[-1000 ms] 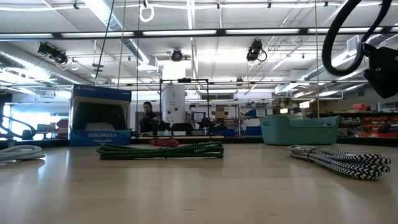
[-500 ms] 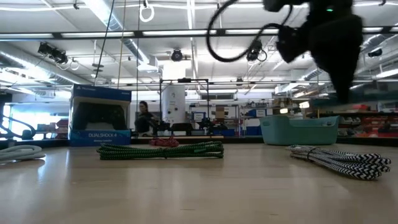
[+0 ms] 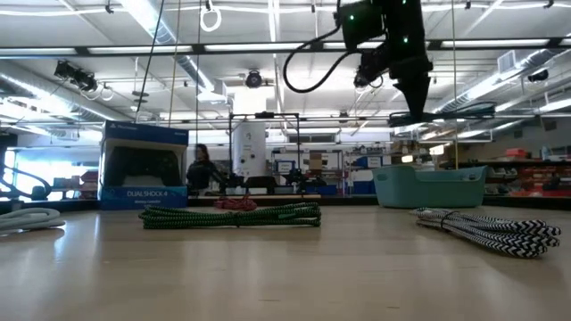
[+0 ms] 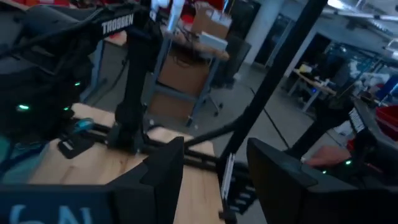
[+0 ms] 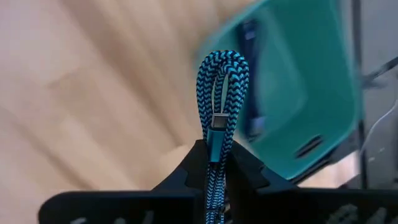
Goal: Pick and place USB-C Cables
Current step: Put the blue charger cable into the green bin
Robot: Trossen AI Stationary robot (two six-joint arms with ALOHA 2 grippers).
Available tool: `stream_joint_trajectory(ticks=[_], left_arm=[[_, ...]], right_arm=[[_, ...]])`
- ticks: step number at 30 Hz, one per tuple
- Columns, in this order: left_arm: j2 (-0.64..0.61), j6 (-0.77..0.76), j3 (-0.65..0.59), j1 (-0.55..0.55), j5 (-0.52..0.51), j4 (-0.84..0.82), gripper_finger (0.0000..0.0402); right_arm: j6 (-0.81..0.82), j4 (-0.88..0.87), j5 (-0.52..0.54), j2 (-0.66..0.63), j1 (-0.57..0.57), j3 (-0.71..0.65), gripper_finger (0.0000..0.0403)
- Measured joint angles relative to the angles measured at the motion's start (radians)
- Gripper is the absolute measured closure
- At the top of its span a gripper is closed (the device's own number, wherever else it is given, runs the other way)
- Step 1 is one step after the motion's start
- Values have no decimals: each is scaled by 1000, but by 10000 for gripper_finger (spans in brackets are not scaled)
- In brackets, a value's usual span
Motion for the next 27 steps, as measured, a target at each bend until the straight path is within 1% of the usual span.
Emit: stream_joint_trajectory(ticks=[2, 4, 7, 10, 13, 15, 18, 22, 25, 27], left_arm=[[0, 2, 0, 2, -11, 13, 218], [0, 3, 0, 2, -46, 13, 218], [0, -41, 0, 1, -104, 13, 218], [0, -42, 0, 2, -182, 13, 219], [0, -37, 0, 1, -282, 26, 219], [0, -88, 0, 2, -329, 40, 219], [0, -165, 0, 2, -355, 65, 219], [6, -183, 1, 1, -361, 68, 219], [7, -199, 1, -9, -363, 65, 222], [6, -215, 1, -23, -363, 68, 226]], right_arm=[[-84, 23, 21, 0, -61, 0, 369], [-152, 37, 22, 0, -118, 0, 369], [-266, 79, 22, 0, -185, 0, 369], [-378, 100, 19, 0, -238, -1, 365], [-455, 154, 8, 0, -294, -4, 364], [-495, 169, -5, 0, -331, -16, 365], [-550, 197, -23, 0, -381, -40, 365], [-593, 227, -78, 0, -443, -75, 365], [-650, 245, -89, 0, -467, -108, 365], [-654, 280, -100, 1, -481, -129, 365]])
